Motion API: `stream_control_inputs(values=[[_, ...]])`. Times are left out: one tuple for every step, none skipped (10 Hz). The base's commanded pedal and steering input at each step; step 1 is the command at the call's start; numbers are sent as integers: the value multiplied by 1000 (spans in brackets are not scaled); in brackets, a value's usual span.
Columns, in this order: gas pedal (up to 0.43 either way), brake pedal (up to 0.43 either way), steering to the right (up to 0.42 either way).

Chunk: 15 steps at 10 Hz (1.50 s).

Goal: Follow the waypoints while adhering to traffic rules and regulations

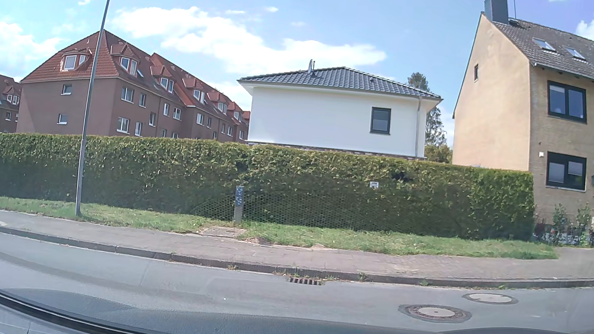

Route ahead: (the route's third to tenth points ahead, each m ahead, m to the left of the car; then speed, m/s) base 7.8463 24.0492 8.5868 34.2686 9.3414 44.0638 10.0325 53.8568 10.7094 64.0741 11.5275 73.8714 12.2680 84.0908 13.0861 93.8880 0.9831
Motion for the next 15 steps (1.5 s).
stream_control_inputs(values=[[0, 0, -435], [0, 0, -464], [39, 0, -482], [59, 0, -511], [67, 0, -543], [79, 0, -570], [79, 0, -591], [87, 0, -601], [87, 0, -612], [87, 0, -628], [98, 0, -646], [98, 0, -667], [98, 0, -674], [98, 0, -672], [98, 0, -667]])
